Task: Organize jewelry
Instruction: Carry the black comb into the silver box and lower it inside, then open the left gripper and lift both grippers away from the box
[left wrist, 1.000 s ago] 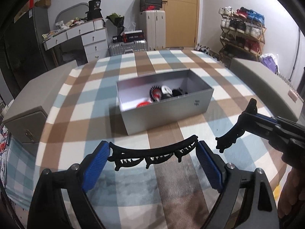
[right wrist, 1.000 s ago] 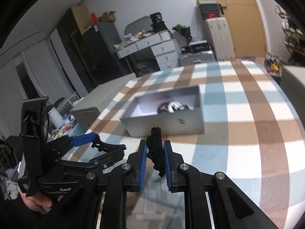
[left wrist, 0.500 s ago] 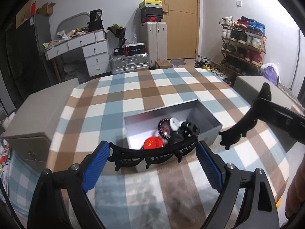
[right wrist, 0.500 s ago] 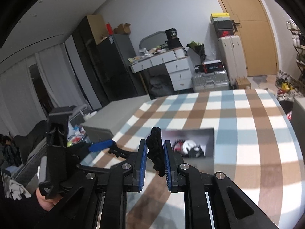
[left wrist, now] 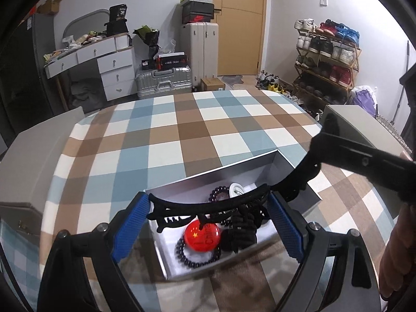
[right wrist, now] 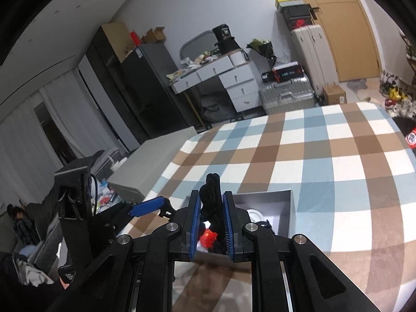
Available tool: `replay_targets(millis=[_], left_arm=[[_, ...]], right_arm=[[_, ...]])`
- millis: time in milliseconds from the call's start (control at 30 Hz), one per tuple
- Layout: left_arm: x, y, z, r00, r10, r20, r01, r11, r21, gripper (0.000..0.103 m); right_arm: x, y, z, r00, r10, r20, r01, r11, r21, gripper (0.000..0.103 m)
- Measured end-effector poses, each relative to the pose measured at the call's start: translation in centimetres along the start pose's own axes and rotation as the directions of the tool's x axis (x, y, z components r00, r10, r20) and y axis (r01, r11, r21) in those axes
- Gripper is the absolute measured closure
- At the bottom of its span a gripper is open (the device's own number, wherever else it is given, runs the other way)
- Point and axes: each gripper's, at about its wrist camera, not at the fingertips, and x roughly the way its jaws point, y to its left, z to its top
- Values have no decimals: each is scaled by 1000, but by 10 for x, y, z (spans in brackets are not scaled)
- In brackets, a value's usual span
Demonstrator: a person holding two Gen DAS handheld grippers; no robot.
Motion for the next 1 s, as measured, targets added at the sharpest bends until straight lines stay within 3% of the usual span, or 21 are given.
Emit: replay_targets(millis=[500, 567, 667, 800, 1000], left_arm=[[21, 6, 0, 994, -101, -50, 100, 995, -24, 15], [20, 7, 0, 989, -141, -44, 139, 990, -38, 14], [19, 7, 2, 989, -142, -31, 141, 990, -29, 14], [21, 8, 4, 979, -198, -52, 196, 980, -41, 14], [21, 10, 1, 981, -184, -67, 182, 983, -39, 14]], right_arm=[[29, -17, -1, 998, -19, -59, 20, 1000, 23, 87], [29, -15, 0, 998, -20, -61, 21, 1000, 10, 87], [31, -13, 2, 998, -20, -67, 20, 1000, -2, 87], [30, -16, 4, 997, -5, -73, 6, 1000, 18, 84], [23, -17, 0, 997, -16, -71, 18, 999, 33, 69]])
